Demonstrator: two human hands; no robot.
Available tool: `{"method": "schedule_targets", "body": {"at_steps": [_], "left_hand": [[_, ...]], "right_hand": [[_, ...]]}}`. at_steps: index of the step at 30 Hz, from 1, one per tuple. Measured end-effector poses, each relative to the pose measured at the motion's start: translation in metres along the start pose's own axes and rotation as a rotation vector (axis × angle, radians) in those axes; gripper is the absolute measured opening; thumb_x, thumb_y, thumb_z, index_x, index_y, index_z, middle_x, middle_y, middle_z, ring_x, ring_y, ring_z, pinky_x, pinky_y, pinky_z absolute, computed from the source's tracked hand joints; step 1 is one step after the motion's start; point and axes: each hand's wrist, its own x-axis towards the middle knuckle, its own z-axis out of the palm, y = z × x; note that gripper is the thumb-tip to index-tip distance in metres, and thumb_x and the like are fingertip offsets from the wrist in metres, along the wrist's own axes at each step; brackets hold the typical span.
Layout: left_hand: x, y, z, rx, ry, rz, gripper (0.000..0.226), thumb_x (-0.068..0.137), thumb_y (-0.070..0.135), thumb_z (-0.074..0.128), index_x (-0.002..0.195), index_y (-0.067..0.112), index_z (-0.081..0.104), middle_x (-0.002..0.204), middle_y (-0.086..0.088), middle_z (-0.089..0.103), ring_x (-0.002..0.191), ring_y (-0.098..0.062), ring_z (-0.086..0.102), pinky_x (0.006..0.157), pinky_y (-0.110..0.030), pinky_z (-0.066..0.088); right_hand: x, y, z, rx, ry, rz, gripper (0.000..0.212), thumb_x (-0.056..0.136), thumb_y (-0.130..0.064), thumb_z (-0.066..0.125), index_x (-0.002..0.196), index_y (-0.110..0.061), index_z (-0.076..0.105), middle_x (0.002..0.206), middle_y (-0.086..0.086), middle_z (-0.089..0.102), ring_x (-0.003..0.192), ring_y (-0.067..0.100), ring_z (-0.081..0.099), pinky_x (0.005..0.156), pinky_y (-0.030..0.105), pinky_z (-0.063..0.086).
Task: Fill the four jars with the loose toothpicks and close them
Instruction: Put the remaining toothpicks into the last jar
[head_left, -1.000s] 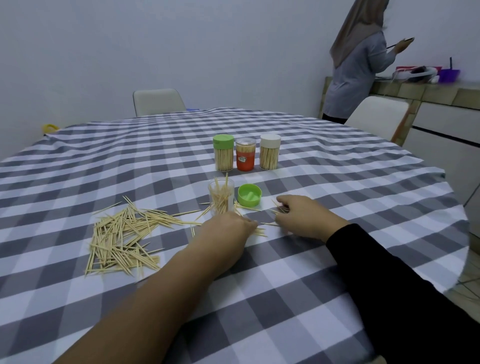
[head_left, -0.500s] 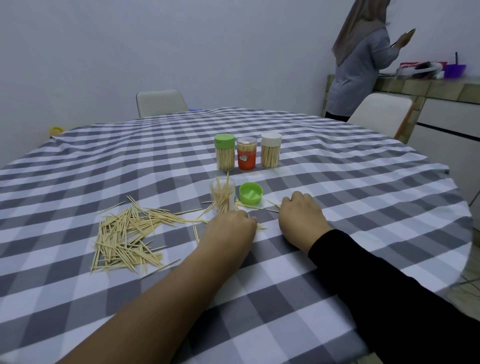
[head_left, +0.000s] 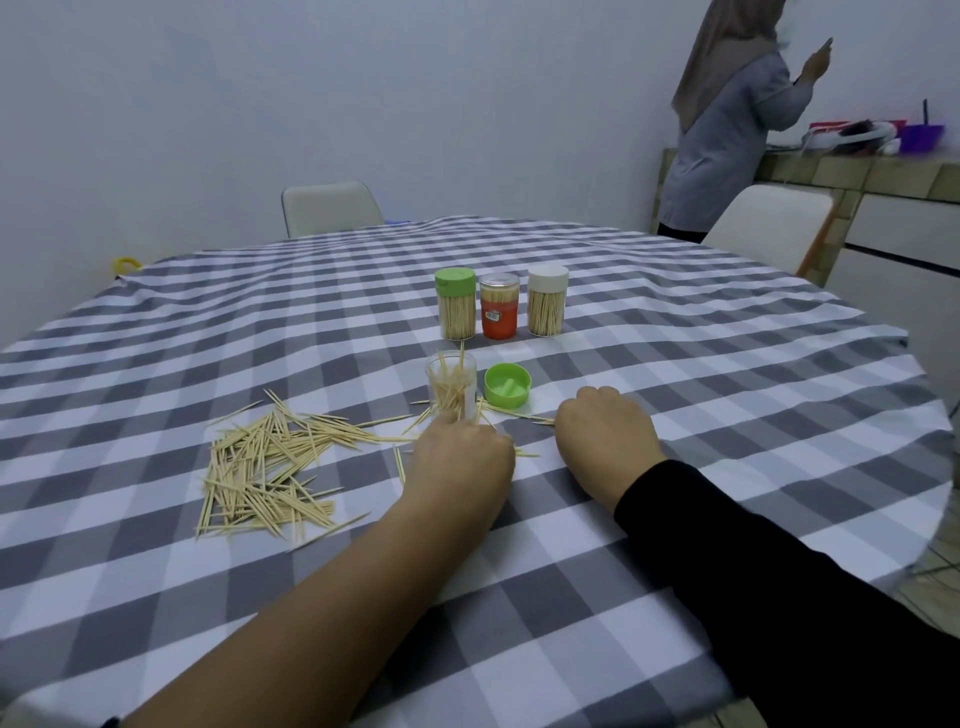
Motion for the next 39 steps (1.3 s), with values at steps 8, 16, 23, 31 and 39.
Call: {"method": "schedule_targets", "body": {"at_steps": [8, 16, 23, 31, 39], "left_hand": [[-0.001, -0.001, 0.005, -0.178, 0.066, -0.015, 0.049, 0.098, 0.006, 0.038, 0.146, 0.007, 0.029, 0.128, -0.012, 0.051, 0.115, -0.029, 0.047, 0.098, -0.033, 0.034], [0.008, -0.026, -0.012, -0.831, 0.263, -0.3, 0.047, 0.095, 0.0, 0.046, 0.138, 0.02, 0.047, 0.126, -0.001, 0.052, 0.105, -0.012, 0.049, 0.096, -0.026, 0.046], [0.032, -0.066, -0.014, -1.428, 0.481, -0.524, 0.033, 0.101, 0.009, 0.039, 0.131, 0.013, 0.052, 0.089, 0.011, 0.06, 0.087, -0.007, 0.059, 0.07, -0.015, 0.044], [0.048, -0.067, 0.004, -1.999, 0.729, -0.712, 0.031, 0.089, 0.013, 0.062, 0.12, 0.01, 0.063, 0.092, 0.004, 0.074, 0.097, -0.01, 0.068, 0.092, -0.026, 0.05], [0.046, -0.071, 0.008, -2.069, 0.702, -0.67, 0.011, 0.09, 0.012, 0.06, 0.097, 0.018, 0.067, 0.088, 0.002, 0.074, 0.096, -0.016, 0.069, 0.087, -0.027, 0.052]], "right_hand": [[0.005, 0.005, 0.008, 0.105, 0.02, 0.022, 0.025, 0.095, -0.005, 0.032, 0.109, -0.01, 0.052, 0.112, 0.01, 0.058, 0.107, 0.027, 0.051, 0.075, 0.032, 0.04], [0.024, 0.012, -0.017, 0.753, 0.028, 0.188, 0.021, 0.096, -0.008, 0.035, 0.105, -0.016, 0.053, 0.098, 0.004, 0.064, 0.091, 0.022, 0.058, 0.071, 0.031, 0.043], [0.064, -0.015, -0.042, 1.336, 0.212, 0.233, 0.025, 0.096, -0.009, 0.038, 0.079, -0.022, 0.051, 0.081, 0.001, 0.067, 0.076, 0.015, 0.06, 0.081, 0.041, 0.051], [0.072, -0.054, -0.015, 1.59, 0.3, 0.331, 0.021, 0.099, -0.019, 0.041, 0.085, -0.026, 0.055, 0.085, 0.0, 0.071, 0.092, 0.018, 0.066, 0.091, 0.046, 0.05], [0.064, -0.06, -0.012, 1.538, 0.259, 0.227, 0.014, 0.098, -0.018, 0.047, 0.096, -0.022, 0.06, 0.092, -0.012, 0.066, 0.09, 0.0, 0.059, 0.072, 0.013, 0.042]]}}
